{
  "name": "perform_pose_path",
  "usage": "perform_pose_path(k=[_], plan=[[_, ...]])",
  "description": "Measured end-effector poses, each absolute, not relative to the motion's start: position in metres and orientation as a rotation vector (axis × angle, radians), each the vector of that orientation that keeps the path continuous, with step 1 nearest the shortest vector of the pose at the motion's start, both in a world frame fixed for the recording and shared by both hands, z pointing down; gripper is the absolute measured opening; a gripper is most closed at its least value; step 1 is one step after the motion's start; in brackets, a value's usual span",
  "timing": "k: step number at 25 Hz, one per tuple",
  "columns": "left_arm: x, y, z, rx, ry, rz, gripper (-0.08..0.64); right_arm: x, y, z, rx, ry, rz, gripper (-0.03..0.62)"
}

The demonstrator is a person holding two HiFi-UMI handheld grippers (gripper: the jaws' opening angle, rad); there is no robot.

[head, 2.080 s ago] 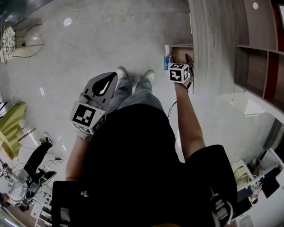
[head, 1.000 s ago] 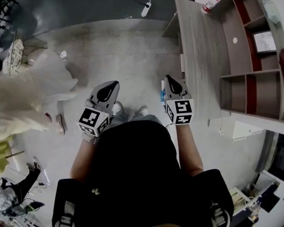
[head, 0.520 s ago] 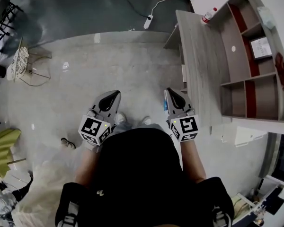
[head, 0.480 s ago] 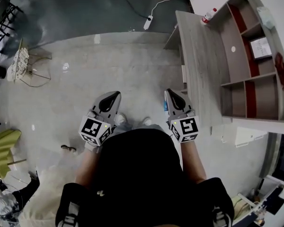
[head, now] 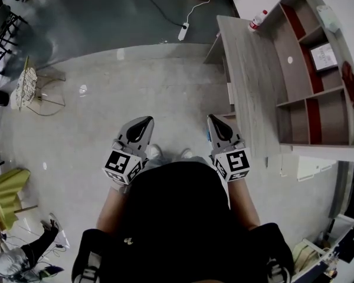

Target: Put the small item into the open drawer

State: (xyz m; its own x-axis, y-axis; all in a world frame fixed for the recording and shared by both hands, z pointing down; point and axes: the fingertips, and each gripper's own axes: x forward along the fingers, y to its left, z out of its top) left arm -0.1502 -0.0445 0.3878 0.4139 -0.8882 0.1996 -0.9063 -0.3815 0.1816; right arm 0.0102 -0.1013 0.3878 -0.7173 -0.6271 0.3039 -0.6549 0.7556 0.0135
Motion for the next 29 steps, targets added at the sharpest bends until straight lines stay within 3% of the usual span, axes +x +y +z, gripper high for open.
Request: perform_pose_path(k=[29], plan=[[-0.132,-0.056,0.394,2.444,-1.511,0.115,0.002,0.028,-0.106,0.402,1.035,-2.629,0.170,0.012]])
